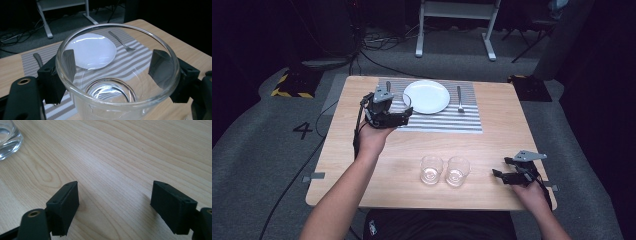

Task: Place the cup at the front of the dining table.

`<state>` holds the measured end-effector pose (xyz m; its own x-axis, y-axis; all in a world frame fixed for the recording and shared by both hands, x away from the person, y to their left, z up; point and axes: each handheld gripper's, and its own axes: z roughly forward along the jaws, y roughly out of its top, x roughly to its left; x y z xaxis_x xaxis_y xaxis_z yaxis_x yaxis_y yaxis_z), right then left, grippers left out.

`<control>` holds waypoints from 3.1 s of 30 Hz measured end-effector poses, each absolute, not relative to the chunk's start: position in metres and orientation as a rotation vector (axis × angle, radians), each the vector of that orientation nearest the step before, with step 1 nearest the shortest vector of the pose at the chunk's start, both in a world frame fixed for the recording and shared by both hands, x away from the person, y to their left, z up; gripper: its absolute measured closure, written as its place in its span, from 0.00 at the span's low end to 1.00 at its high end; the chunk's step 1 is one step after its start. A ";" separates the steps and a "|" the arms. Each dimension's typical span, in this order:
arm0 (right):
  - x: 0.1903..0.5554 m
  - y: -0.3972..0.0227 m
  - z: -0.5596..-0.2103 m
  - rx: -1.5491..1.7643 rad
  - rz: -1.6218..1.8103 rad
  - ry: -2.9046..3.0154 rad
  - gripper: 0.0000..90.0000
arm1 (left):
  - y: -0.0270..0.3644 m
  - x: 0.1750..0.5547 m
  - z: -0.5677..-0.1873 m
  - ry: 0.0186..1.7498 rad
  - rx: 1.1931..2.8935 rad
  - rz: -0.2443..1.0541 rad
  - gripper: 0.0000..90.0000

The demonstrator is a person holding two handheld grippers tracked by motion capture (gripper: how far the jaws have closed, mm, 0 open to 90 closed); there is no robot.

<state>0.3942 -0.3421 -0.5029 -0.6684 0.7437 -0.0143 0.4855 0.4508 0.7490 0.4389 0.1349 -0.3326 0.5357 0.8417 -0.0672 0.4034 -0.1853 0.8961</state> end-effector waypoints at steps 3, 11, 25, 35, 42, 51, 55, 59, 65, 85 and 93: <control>0.394 -0.342 -0.503 1.045 1.057 2.366 0.25 | 0.134 0.447 -0.328 1.038 1.769 0.590 0.22; 0.394 -0.341 -0.503 1.056 1.054 2.359 0.25 | 0.126 0.467 -0.316 1.037 1.783 0.607 0.22; 0.394 -0.341 -0.503 1.057 1.054 2.358 0.25 | 0.120 0.503 -0.315 1.084 1.774 0.607 0.22; 0.394 -0.341 -0.503 1.058 1.058 2.358 0.25 | 0.120 0.528 -0.323 1.168 1.761 0.624 0.22; 0.394 -0.341 -0.503 1.053 1.056 2.360 0.25 | 0.119 0.551 -0.333 1.235 1.778 0.608 0.21; 0.394 -0.341 -0.503 1.050 1.055 2.363 0.25 | 0.115 0.570 -0.345 1.312 1.803 0.593 0.21; 0.394 -0.341 -0.503 1.051 1.056 2.363 0.25 | 0.118 0.575 -0.347 1.348 1.845 0.634 0.21; 0.394 -0.341 -0.503 1.046 1.058 2.365 0.25 | 0.125 0.583 -0.353 1.380 1.864 0.609 0.21; 0.394 -0.341 -0.503 1.045 1.058 2.365 0.25 | 0.125 0.590 -0.366 1.407 1.915 0.544 0.21; 0.394 -0.342 -0.503 1.037 1.055 2.369 0.25 | 0.120 0.603 -0.409 1.457 2.093 0.436 0.21; 0.394 -0.342 -0.503 1.036 1.055 2.369 0.25 | 0.124 0.604 -0.420 1.483 2.104 0.413 0.21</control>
